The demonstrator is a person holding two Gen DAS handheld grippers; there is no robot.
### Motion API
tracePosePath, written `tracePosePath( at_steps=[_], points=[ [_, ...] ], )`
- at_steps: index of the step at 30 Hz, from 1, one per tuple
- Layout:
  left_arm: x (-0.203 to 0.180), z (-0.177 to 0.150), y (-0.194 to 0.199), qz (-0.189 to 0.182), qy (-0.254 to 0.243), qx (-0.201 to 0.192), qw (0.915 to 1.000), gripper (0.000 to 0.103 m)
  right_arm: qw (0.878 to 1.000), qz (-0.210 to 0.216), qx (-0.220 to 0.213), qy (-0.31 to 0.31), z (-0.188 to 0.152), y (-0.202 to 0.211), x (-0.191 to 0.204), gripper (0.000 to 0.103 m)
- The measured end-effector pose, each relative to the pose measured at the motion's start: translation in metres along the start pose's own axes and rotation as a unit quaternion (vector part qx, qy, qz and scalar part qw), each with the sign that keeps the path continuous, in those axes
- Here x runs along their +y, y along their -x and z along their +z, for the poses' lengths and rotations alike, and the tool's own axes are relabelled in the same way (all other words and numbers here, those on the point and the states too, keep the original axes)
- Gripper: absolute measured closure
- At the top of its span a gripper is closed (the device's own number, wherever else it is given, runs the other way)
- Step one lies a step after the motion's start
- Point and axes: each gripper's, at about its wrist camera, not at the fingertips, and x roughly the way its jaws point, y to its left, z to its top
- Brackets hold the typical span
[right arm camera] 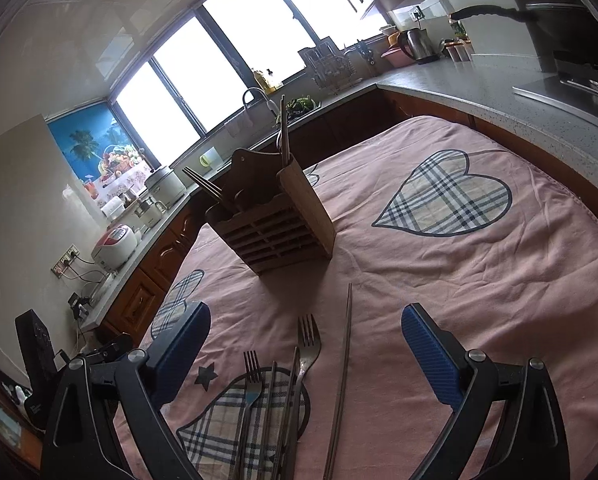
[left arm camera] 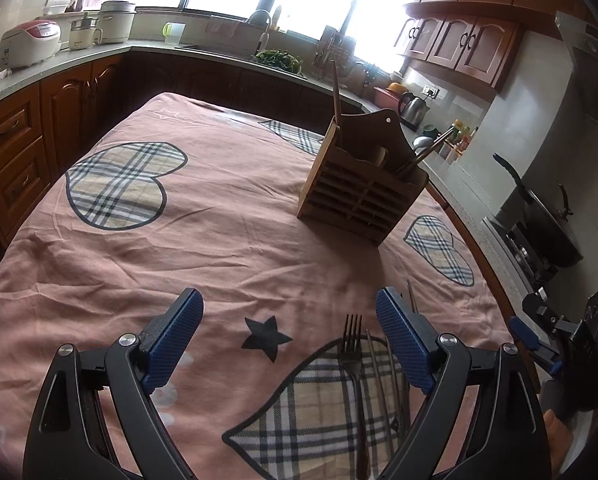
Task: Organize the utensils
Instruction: 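Move both grippers back over the remaining forks and chopstick, then grasp the red-handled fork with the left gripper while the right gripper grasps a thin steel chopstick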
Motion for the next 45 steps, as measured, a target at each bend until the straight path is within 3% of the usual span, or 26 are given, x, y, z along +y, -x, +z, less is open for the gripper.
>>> tracePosePath(
  at_steps=[17,30,39,45],
  points=[
    [-0.021,-0.029,-0.023,-0.018,-0.032,0.051,0.998,0.013,1.0,-0.021,0.013,0.0,-0.025,0.005,-0.013,0.006],
    [-0.038,-0.031,-0.053,-0.023,-0.06,0.095,0.9934,0.013,0.999,-0.033,0.043,0.001,-0.029,-0.018,-0.021,0.007],
    [-0.052,-0.03,-0.077,-0.026,-0.085,0.119,0.9889,0.014,0.995,-0.05,0.081,0.011,-0.026,-0.044,-0.025,0.032],
    [-0.054,-0.027,-0.092,-0.03,-0.081,0.134,0.9873,0.024,0.992,-0.057,0.111,0.017,-0.025,-0.063,-0.028,0.042]
  ],
)
